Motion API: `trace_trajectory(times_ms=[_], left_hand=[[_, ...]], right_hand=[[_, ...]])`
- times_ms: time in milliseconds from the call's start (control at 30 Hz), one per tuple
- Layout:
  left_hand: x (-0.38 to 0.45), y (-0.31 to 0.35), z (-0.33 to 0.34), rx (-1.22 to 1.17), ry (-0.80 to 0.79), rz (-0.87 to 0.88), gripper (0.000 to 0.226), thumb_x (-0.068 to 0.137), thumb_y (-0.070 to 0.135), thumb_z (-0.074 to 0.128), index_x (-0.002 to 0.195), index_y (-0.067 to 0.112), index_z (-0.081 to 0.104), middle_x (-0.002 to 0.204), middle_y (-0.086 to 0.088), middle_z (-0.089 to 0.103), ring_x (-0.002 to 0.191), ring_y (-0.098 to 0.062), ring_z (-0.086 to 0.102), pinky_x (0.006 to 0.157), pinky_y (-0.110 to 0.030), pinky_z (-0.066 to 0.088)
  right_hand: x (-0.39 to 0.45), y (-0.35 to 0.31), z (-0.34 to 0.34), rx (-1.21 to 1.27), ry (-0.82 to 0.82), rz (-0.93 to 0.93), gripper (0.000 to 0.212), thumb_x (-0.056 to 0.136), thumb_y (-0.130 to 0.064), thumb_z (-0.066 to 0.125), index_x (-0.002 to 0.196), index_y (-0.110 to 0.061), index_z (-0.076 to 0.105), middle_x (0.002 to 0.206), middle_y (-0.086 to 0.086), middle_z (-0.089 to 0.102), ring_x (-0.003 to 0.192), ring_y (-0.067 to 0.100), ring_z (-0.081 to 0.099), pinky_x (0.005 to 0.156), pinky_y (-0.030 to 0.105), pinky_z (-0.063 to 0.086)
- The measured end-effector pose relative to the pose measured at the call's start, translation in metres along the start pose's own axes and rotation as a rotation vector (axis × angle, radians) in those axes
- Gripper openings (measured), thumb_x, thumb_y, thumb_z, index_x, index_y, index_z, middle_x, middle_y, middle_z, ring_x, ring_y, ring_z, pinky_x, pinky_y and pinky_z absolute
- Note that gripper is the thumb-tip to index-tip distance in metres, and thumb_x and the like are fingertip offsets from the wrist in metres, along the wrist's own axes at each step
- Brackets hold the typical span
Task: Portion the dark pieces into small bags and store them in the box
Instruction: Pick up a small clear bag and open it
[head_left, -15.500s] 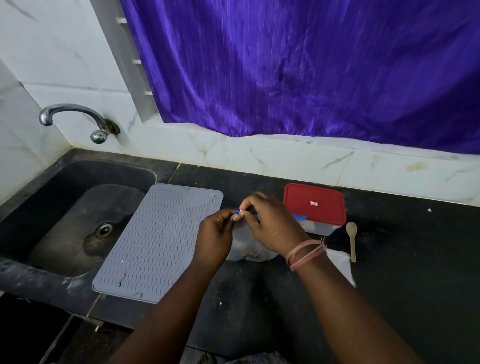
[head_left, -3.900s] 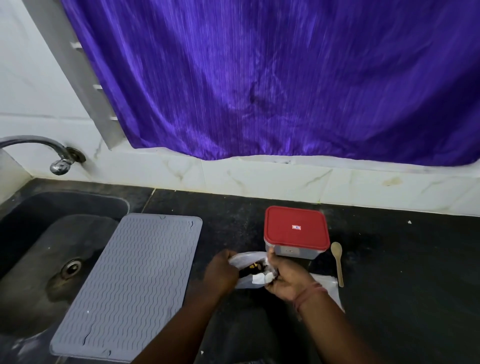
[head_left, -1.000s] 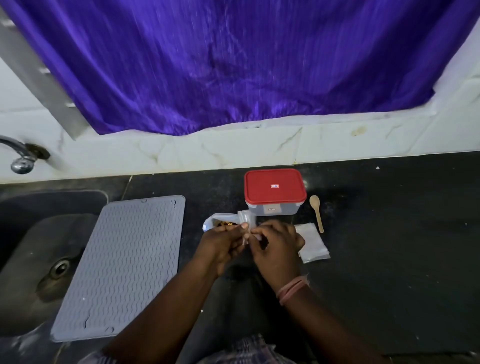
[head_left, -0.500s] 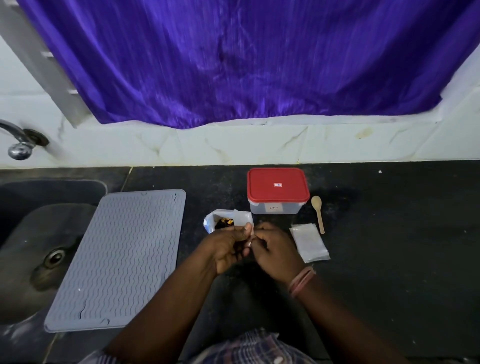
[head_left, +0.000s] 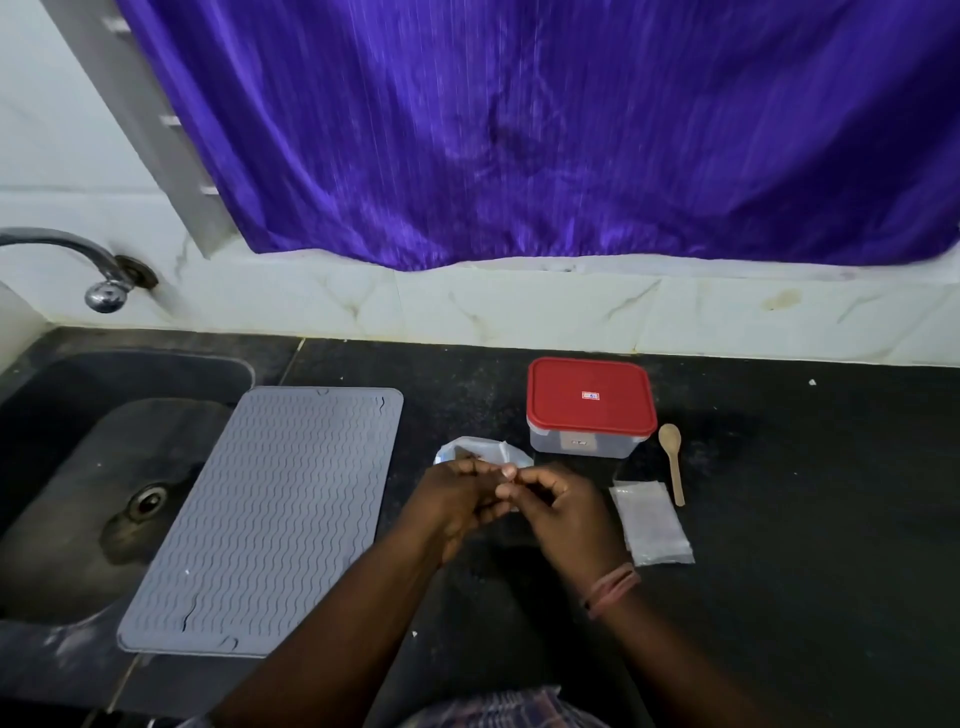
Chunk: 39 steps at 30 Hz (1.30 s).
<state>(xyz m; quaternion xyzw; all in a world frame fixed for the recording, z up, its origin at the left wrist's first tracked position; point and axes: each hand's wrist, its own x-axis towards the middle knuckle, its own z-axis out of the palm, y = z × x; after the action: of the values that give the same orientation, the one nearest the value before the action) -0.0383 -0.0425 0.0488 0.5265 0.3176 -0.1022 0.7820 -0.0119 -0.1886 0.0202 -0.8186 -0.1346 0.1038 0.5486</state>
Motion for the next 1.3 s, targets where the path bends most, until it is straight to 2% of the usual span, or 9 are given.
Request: trace_trajectory(times_ms=[133, 233, 467, 633, 767, 900, 1033, 1167, 1300], left_hand=[[0.004, 0.001, -0.005, 0.016, 0.017, -0.027, 0.021, 0.095, 0.010, 0.068, 0.109, -0.006, 0.071, 0.087, -0.013, 0.075, 0.075, -0.016, 0.071, 0.075, -0.027, 0.061], [0.004, 0.005, 0.002, 0.104, 0.022, 0.039, 0.018, 0.100, 0.011, 0.061, 0.103, -0.004, 0.071, 0.082, -0.011, 0.075, 0.074, -0.016, 0.070, 0.075, -0.029, 0.061], [0.005, 0.011, 0.018, 1.176, 0.192, 0.398, 0.019, 0.091, 0.017, 0.067, 0.107, 0.007, 0.067, 0.106, -0.010, 0.071, 0.097, -0.021, 0.068, 0.085, -0.032, 0.055], [0.001, 0.013, 0.025, 1.409, 0.121, 0.609, 0.034, 0.096, 0.012, 0.060, 0.129, 0.016, 0.066, 0.125, -0.006, 0.064, 0.116, -0.022, 0.061, 0.097, -0.026, 0.046], [-0.003, 0.021, 0.025, 1.328, 0.120, 0.554, 0.032, 0.098, 0.020, 0.054, 0.122, 0.017, 0.075, 0.115, 0.005, 0.068, 0.110, -0.015, 0.065, 0.087, -0.010, 0.038], [-0.007, 0.028, 0.035, 1.237, 0.090, 0.473, 0.060, 0.077, 0.037, 0.037, 0.112, 0.010, 0.079, 0.109, -0.010, 0.076, 0.099, -0.022, 0.071, 0.091, -0.026, 0.052], [0.016, 0.022, 0.026, 1.047, 0.207, 0.379, 0.028, 0.094, 0.009, 0.055, 0.106, 0.015, 0.080, 0.091, -0.007, 0.079, 0.079, -0.016, 0.076, 0.085, -0.035, 0.061], [0.022, 0.012, 0.029, 0.858, 0.184, 0.279, 0.023, 0.098, 0.008, 0.057, 0.095, 0.016, 0.078, 0.078, 0.005, 0.075, 0.065, -0.006, 0.074, 0.072, -0.024, 0.062], [0.025, 0.001, 0.033, 0.732, 0.158, 0.251, 0.019, 0.099, 0.011, 0.059, 0.098, 0.010, 0.078, 0.073, 0.001, 0.076, 0.069, -0.011, 0.076, 0.080, -0.033, 0.063]], right_hand=[[0.011, -0.006, -0.004, 0.031, -0.054, -0.003, 0.009, 0.090, -0.019, 0.072, 0.092, -0.020, 0.080, 0.084, -0.009, 0.075, 0.082, 0.004, 0.069, 0.076, 0.013, 0.053], [0.017, -0.005, 0.000, 0.249, 0.020, 0.193, 0.016, 0.091, -0.009, 0.066, 0.082, -0.013, 0.079, 0.076, 0.006, 0.075, 0.075, 0.023, 0.073, 0.072, 0.034, 0.062], [0.028, 0.025, -0.009, 0.096, 0.180, 0.271, 0.011, 0.086, -0.019, 0.069, 0.083, -0.030, 0.071, 0.078, -0.010, 0.074, 0.075, 0.009, 0.072, 0.076, 0.041, 0.063], [0.027, 0.033, -0.002, -0.126, 0.143, 0.142, 0.010, 0.088, -0.026, 0.068, 0.091, -0.035, 0.067, 0.084, -0.018, 0.072, 0.082, 0.001, 0.068, 0.078, 0.036, 0.061], [0.034, 0.041, -0.009, -0.103, 0.064, 0.176, 0.021, 0.086, -0.022, 0.071, 0.082, -0.042, 0.066, 0.089, -0.017, 0.073, 0.089, 0.003, 0.069, 0.087, 0.038, 0.059], [0.040, 0.036, -0.016, 0.028, -0.027, 0.199, 0.013, 0.089, -0.026, 0.066, 0.095, -0.035, 0.074, 0.097, -0.017, 0.074, 0.096, 0.003, 0.069, 0.092, 0.033, 0.056], [0.051, 0.044, -0.048, 0.205, 0.289, 0.321, 0.021, 0.092, -0.013, 0.056, 0.079, -0.017, 0.072, 0.077, 0.004, 0.073, 0.077, 0.022, 0.070, 0.076, 0.043, 0.060], [0.067, 0.085, -0.085, -0.127, 0.646, 0.485, 0.020, 0.092, -0.009, 0.055, 0.083, -0.003, 0.072, 0.082, 0.015, 0.070, 0.082, 0.035, 0.066, 0.066, 0.026, 0.047], [0.083, 0.128, -0.108, -0.377, 0.607, 0.556, 0.014, 0.084, -0.004, 0.062, 0.091, 0.006, 0.070, 0.091, 0.026, 0.070, 0.090, 0.043, 0.067, 0.074, 0.040, 0.052]])
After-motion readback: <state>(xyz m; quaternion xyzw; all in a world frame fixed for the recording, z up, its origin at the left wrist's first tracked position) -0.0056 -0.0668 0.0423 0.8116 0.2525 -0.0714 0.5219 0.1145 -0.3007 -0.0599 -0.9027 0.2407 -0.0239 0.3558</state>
